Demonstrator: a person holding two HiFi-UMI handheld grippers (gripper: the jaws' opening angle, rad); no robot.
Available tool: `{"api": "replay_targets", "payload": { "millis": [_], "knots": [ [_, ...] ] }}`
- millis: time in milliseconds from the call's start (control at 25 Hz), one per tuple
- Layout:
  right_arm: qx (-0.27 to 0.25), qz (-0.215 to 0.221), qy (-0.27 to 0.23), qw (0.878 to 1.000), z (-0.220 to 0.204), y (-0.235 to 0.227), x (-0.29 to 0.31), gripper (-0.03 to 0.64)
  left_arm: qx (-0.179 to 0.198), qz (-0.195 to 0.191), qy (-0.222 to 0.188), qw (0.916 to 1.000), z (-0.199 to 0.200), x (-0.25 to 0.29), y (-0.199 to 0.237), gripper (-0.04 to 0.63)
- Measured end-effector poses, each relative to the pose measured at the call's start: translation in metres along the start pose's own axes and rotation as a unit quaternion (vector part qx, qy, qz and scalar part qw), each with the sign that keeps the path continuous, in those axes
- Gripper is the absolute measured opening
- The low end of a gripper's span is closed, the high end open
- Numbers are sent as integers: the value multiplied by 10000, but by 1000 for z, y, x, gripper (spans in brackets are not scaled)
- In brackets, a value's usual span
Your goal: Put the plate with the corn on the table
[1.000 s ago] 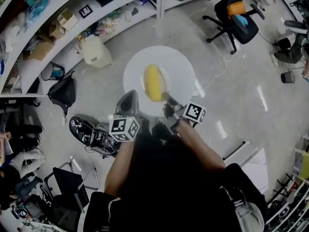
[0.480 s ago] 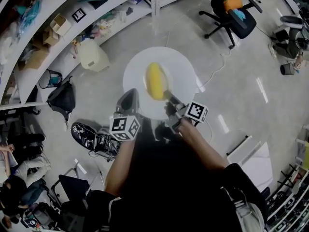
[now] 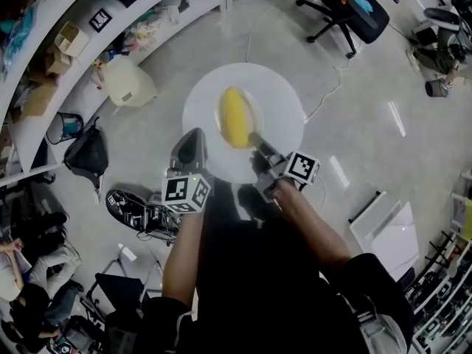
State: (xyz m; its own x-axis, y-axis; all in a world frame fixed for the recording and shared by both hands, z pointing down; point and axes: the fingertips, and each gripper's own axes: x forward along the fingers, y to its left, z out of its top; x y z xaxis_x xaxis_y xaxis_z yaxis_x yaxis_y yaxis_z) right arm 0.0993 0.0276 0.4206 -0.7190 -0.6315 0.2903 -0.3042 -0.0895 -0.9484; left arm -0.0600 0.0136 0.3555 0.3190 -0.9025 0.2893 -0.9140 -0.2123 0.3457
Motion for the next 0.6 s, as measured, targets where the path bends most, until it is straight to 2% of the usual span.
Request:
{"api": "replay_targets", "payload": {
  "millis": [160,600],
  "knots": [
    [-295,241,-34,9993,6,-3,19,38,-97,16,64,9999,-12,7,15,5],
    [-197,246,-182,9993,9,-27,58,38,-183,-32,221,9996,-30,37,44,5]
  ]
}}
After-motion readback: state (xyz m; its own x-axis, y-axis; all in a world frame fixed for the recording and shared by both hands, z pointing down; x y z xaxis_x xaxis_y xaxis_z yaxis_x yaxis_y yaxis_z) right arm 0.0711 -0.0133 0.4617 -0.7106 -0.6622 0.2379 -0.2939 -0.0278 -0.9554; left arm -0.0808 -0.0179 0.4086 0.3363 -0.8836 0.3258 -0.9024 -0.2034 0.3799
